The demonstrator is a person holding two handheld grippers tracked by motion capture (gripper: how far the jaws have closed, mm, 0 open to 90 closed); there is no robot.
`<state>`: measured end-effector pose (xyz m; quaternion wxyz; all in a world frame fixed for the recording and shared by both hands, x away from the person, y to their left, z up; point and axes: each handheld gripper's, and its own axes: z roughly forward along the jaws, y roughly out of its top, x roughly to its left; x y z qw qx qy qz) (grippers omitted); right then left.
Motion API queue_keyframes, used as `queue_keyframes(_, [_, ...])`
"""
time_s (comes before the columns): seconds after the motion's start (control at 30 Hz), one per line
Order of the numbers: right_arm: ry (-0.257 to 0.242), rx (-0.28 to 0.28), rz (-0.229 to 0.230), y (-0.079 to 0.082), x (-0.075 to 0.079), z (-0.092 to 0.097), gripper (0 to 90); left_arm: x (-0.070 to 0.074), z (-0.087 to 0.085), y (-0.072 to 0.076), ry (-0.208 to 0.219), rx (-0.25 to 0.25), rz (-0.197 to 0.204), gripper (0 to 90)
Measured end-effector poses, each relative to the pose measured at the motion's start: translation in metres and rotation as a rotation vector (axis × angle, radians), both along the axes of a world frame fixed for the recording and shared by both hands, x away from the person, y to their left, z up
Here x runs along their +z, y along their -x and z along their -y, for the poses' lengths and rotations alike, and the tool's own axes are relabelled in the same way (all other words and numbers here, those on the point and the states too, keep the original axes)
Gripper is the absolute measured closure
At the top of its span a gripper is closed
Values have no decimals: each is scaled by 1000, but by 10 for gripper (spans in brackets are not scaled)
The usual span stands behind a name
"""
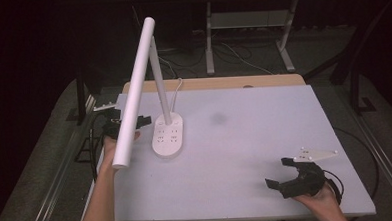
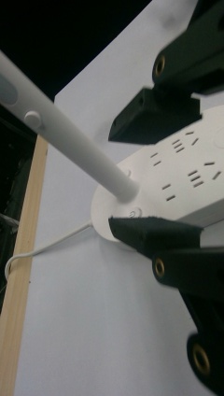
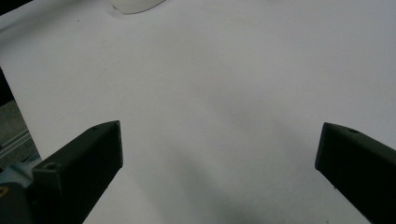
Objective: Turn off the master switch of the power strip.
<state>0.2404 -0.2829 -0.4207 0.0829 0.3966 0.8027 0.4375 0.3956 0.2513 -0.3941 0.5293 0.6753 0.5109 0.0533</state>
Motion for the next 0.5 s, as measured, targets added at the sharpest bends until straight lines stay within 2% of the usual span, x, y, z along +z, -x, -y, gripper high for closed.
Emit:
queue_keyframes(0.07, [-1,-1,3,0,0,0,1,0,-1,5,12,-2,9,403])
queue_keyframes(0.1, [0,1,9,0,0,1,1,-1,-1,8,14,-6,15,323])
queue_keyframes(0.2, [-2,-2,6,0,1,1,1,-1,-2,17,14,-28,27,241])
queue_keyframes(0.23, [-2,-2,6,0,0,1,1,0,-1,23,26,-36,36,221])
queue_keyframes(0.27, [-2,-2,6,0,0,1,1,0,-1,23,26,-36,36,204])
queue_keyframes(0.4, [-4,-2,6,1,1,1,1,3,0,33,3,-57,53,164])
queue_keyframes(0.5, [-5,0,8,1,1,1,1,6,3,40,5,-71,64,128])
